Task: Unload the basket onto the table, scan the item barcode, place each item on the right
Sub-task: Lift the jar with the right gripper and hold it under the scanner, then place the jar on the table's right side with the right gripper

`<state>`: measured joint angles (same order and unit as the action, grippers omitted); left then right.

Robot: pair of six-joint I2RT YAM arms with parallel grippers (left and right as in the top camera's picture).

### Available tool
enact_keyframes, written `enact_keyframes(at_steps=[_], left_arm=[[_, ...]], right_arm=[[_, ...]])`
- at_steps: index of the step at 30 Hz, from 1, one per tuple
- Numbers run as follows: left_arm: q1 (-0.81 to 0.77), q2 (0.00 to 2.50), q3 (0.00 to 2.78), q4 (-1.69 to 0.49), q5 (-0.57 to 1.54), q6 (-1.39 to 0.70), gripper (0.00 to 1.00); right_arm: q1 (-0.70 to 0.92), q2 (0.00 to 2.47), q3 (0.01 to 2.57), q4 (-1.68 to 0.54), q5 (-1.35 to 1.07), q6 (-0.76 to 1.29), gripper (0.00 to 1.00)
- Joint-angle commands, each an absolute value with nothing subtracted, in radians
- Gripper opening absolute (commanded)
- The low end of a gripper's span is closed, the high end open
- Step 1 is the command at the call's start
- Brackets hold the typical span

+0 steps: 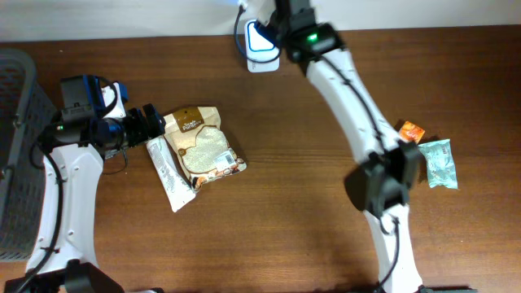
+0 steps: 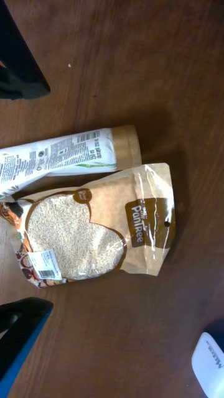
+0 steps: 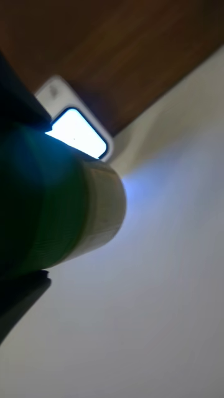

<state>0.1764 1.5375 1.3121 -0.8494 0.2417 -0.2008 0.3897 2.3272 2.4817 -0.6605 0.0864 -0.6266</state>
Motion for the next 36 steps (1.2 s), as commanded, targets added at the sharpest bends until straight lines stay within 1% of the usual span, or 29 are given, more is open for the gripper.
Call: enact_keyframes(at_steps=[1,4,6,7,9,12,15,16,17,21,23,25,26,28,34,36], left_arm=[[0.180,1.535,1.316,-0.848,0.238,-0.181,0.99],[0.180,1.535,1.316,-0.848,0.238,-0.181,0.99],[0.180,1.535,1.316,-0.848,0.238,-0.181,0.99],[0.180,1.535,1.316,-0.848,0.238,-0.181,0.99],[0.180,1.535,1.316,-0.848,0.238,-0.181,0.99],[0.180,1.535,1.316,-0.848,0.238,-0.181,0.99],[0.180,1.535,1.316,-0.848,0.238,-0.181,0.99],[0.180,1.535,1.316,-0.848,0.238,-0.181,0.99],[0.180,1.535,1.316,-0.848,0.238,-0.181,0.99],[0.180,1.535,1.316,-0.848,0.238,-0.181,0.99],[0.180,1.535,1.316,-0.848,0.238,-0.181,0.99],[0.180,1.535,1.316,-0.848,0.238,-0.181,0.99],[0.180,1.535,1.316,-0.848,0.238,-0.181,0.99],[0.180,1.535,1.316,-0.848,0.238,-0.181,0.99],[0.180,1.535,1.316,-0.848,0.238,-0.181,0.99],[0.180,1.535,1.316,-0.848,0.238,-0.181,0.99]], right_arm=[[0.392,2.178,2.503,-0.891,0.066,-0.315,0.53],[0.392,2.167,2.503,-1.203,-0.012,-0.162,0.52],[0.392,2.196,2.491,-1.389,-0.098,-0.129,0.51],[0.392,2.216,2.466,-1.465,-0.119,-0.129,0.48],[0.391,2.236,2.384,-1.523,-0.120,-0.129,0.46],[0.376,2.241,2.162,-1.485,-0.083,-0.119,0.46],[0.323,2.241,2.001,-1.419,-0.067,-0.070,0.46],[0.276,2.241,1.959,-1.405,-0.067,-0.042,0.43],[0.243,2.241,1.950,-1.402,-0.067,-0.030,0.41],[0.081,2.241,1.950,-1.388,-0.067,-0.012,0.38],[0.007,2.241,1.950,-1.357,-0.027,0.039,0.39],[-0.082,2.241,1.950,-1.282,0.051,0.068,0.40],[-0.111,2.241,1.950,-1.253,0.058,0.069,0.42],[-0.177,2.241,1.950,-1.205,0.057,0.069,0.44],[-0.273,2.241,1.950,-1.180,0.057,0.069,0.46],[-0.278,2.241,1.950,-1.189,0.057,0.069,0.59]])
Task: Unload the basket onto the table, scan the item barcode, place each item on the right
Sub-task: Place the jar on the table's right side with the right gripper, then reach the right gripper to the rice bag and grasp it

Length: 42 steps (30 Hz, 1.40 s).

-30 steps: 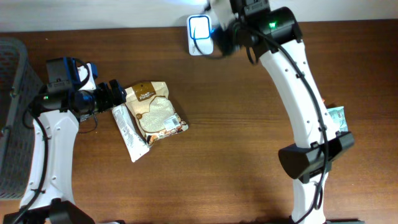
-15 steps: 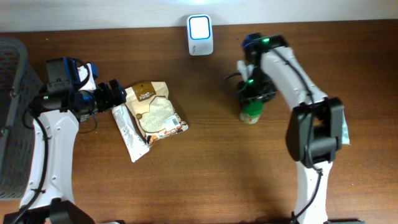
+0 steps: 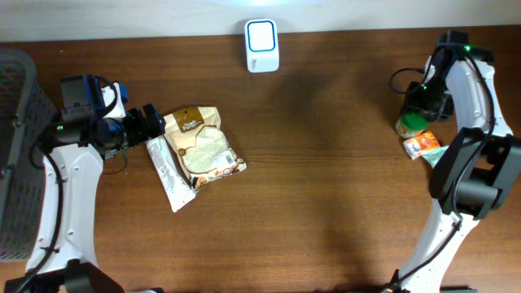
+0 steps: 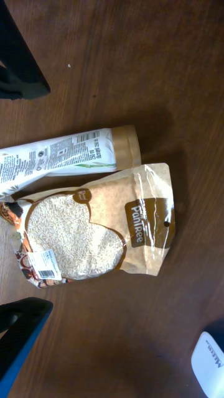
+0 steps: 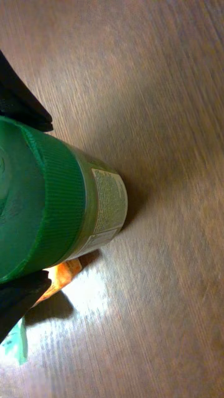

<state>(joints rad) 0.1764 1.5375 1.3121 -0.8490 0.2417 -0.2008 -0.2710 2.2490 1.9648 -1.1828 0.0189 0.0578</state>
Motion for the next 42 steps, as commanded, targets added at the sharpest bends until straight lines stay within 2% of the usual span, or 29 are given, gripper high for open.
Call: enact_keyframes(at_steps=[1,2,4,8,12,14,21,25,29,33,38,41,42], left_arm=[[0.180,1.535,1.316,-0.848,0.238,-0.181,0.99],[0.180,1.535,1.316,-0.848,0.238,-0.181,0.99],[0.180,1.535,1.316,-0.848,0.238,-0.181,0.99],[0.180,1.535,1.316,-0.848,0.238,-0.181,0.99],[0.180,1.535,1.316,-0.848,0.238,-0.181,0.99],[0.180,1.535,1.316,-0.848,0.238,-0.181,0.99],[0.180,1.535,1.316,-0.848,0.238,-0.181,0.99],[0.180,1.535,1.316,-0.848,0.238,-0.181,0.99],[0.180,1.535,1.316,-0.848,0.238,-0.181,0.99],[0.180,1.535,1.316,-0.848,0.238,-0.181,0.99],[0.180,1.535,1.316,-0.848,0.238,-0.181,0.99],[0.180,1.535,1.316,-0.848,0.238,-0.181,0.99],[0.180,1.535,1.316,-0.848,0.238,-0.181,0.99]], right_arm=[[-0.277,2.241,1.950,-1.198,0.057,0.069,0.63],[-0.274,2.241,1.950,-1.209,0.053,0.068,0.67],[-0.273,2.241,1.953,-1.228,0.041,0.068,0.98],[-0.272,2.188,2.119,-1.357,-0.003,0.114,0.98],[-0.203,2.145,2.445,-1.532,-0.215,0.113,0.98],[-0.129,2.145,2.506,-1.560,-0.316,0.113,0.98],[0.229,2.220,2.373,-1.481,-0.411,0.113,0.98],[0.403,2.278,2.221,-1.290,-0.450,0.175,1.00],[0.530,2.297,2.077,-1.063,-0.489,0.299,0.91],[0.592,2.297,1.948,-0.870,-0.459,0.362,0.79],[0.603,2.298,1.816,-0.763,-0.399,0.345,0.74],[0.603,2.299,1.741,-0.696,-0.429,0.345,0.67],[0.604,2.299,1.720,-0.680,-0.442,0.345,0.62]])
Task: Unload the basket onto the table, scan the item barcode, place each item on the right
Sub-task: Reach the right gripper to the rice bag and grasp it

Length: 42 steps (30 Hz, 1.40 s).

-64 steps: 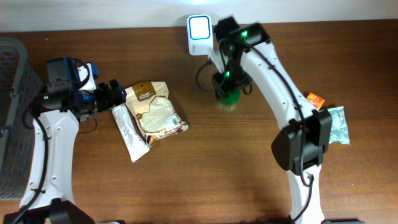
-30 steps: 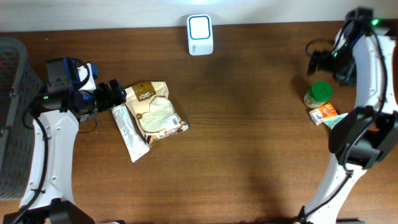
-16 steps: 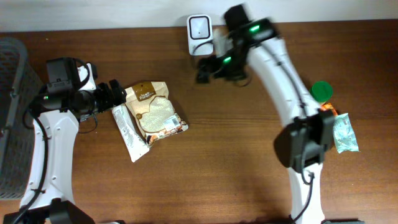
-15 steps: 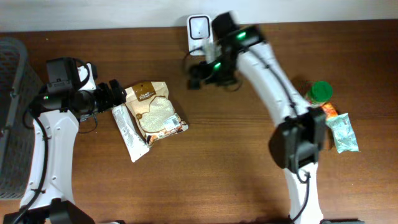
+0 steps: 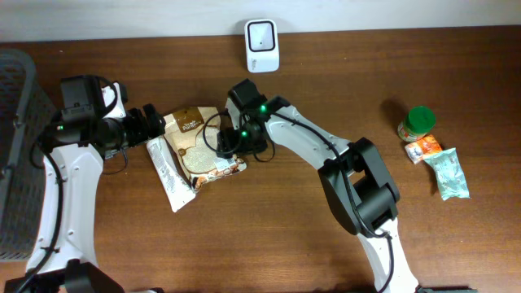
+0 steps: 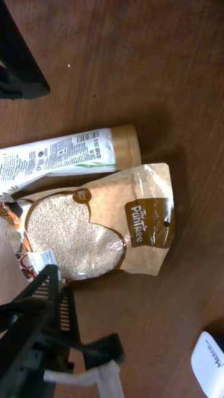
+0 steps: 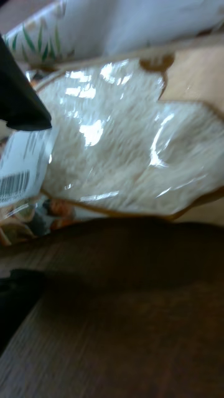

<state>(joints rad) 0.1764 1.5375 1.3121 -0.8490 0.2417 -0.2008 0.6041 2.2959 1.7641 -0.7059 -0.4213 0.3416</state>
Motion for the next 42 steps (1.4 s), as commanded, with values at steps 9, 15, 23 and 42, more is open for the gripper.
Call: enact_keyframes(at_steps=[9,15,23,42], left_arm=[[0.180,1.535,1.316,-0.848,0.238,-0.181,0.99],[0.180,1.535,1.316,-0.848,0.238,-0.181,0.99],[0.180,1.535,1.316,-0.848,0.238,-0.181,0.99],[0.180,1.535,1.316,-0.848,0.238,-0.181,0.99]], right_arm=[[0.634,2.299,1.663,-0.682,-0.464,0.353,0.07],[0.567,2.247,1.790,-1.014,-0.467,0.065,0.04],[0.393,2.226,1.873,-1.227,-0.238,-0.059,0.70],[0.765,2.234,1.764,-1.061,-0.215,0.506,0.50]])
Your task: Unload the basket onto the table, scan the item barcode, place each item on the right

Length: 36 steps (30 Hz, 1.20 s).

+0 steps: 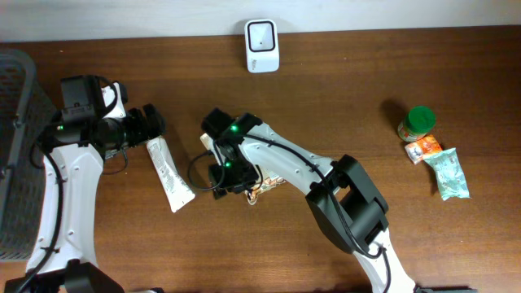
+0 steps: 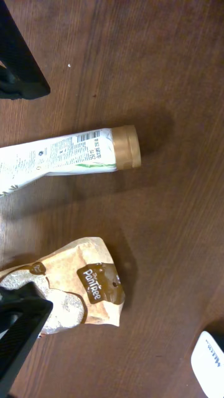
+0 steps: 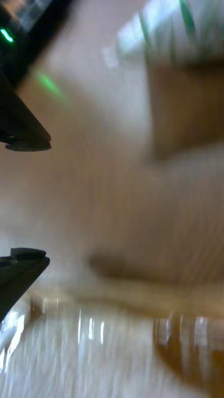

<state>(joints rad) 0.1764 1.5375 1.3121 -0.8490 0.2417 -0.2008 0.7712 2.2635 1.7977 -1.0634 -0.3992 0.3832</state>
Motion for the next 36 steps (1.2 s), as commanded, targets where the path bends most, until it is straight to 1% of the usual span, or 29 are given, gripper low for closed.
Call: enact_keyframes(at_steps=[1,3,6,10,14,15,17,20,21,24,27,33,35,36], left_arm=[[0.180,1.535,1.316,-0.848,0.238,-0.181,0.99],[0.180,1.535,1.316,-0.848,0.238,-0.181,0.99],[0.180,1.535,1.316,-0.848,0.238,-0.181,0.99],[0.180,1.535,1.316,-0.848,0.238,-0.181,0.99],[0.180,1.535,1.316,-0.848,0.238,-0.181,0.99],[0.180,1.535,1.316,-0.848,0.238,-0.181,0.99],[0.180,1.535,1.316,-0.848,0.238,-0.181,0.99],[0.180,1.535,1.316,-0.848,0.238,-0.181,0.99],[0.180,1.535,1.316,-0.848,0.238,-0.181,0.99],[0.180,1.535,1.316,-0.848,0.238,-0.181,0.99],[0.180,1.535,1.316,-0.848,0.238,-0.181,0.99],[0.180,1.535,1.316,-0.848,0.238,-0.181,0.99],[0.180,1.535,1.316,-0.848,0.238,-0.181,0.99],[0.180,1.535,1.316,-0.846,0.237,-0.181,0.99]], right_arm=[[0.765,2.234,1.747,-1.065,-0.169,0.519,0.50],[0.757,2.234,1.733,-1.085,-0.141,0.519,0.50],[0.698,2.233,1.731,-1.177,-0.050,0.522,0.50],[0.559,2.233,1.731,-1.209,0.007,0.444,0.50],[0.374,2.233,1.731,-1.094,-0.028,0.396,0.50],[0.353,2.234,1.731,-1.055,-0.065,0.380,0.50],[0.313,2.234,1.731,-0.934,-0.221,0.306,0.51],[0.334,2.234,1.720,-0.781,-0.327,0.296,0.52],[0.349,2.234,1.709,-0.742,-0.330,0.296,0.57],[0.411,2.242,1.692,-0.658,-0.330,0.295,0.64],[0.446,2.247,1.692,-0.662,-0.334,0.295,0.66],[0.442,2.252,1.692,-0.680,-0.377,0.295,0.67],[0.434,2.267,1.692,-0.697,-0.464,0.295,0.67],[0.417,2.284,1.692,-0.689,-0.569,0.295,0.67]])
